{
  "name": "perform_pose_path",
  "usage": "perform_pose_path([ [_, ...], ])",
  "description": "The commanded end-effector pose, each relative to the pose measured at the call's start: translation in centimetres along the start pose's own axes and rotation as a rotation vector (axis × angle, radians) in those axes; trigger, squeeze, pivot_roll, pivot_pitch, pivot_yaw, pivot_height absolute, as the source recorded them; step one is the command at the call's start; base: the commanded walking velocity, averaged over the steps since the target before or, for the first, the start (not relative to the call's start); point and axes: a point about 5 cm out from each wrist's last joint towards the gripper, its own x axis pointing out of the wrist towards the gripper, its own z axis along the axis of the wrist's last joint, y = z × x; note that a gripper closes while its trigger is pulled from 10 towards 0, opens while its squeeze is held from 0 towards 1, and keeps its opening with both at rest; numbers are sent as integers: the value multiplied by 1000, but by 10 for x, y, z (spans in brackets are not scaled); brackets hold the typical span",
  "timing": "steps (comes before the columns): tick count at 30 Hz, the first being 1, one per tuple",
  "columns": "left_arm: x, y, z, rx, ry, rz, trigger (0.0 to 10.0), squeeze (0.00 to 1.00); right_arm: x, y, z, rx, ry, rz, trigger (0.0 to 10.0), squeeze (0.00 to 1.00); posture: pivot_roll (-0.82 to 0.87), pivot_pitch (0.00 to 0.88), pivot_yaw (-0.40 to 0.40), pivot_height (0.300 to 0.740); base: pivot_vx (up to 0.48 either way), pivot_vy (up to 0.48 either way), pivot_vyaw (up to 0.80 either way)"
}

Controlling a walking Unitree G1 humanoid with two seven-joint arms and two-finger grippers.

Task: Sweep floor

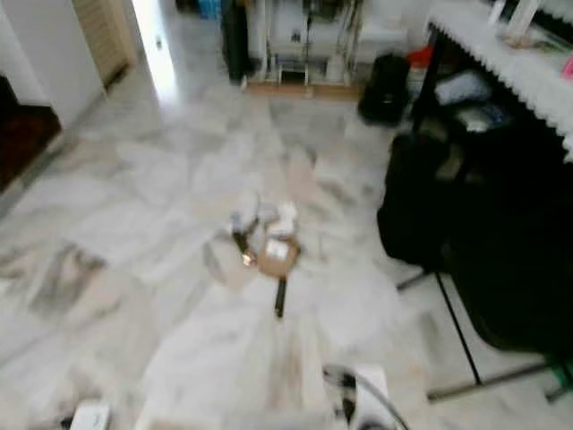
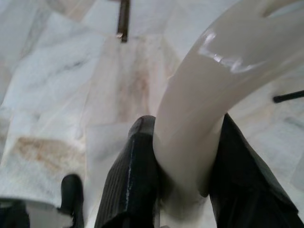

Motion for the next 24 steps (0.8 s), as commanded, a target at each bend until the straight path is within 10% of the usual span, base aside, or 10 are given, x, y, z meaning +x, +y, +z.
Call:
perform_pose_path([
  [1,1,-8,5,-13,-16,-18,10000,0,-1,6,-7,55,15,18,10000,0,-43,0,-24,740,277,0,0],
  [24,2,-8,8,-58,-18,12,10000,0,-1,0,-2,79,-22,-91,10000,0,-39,0,-33,740,82,0,0],
])
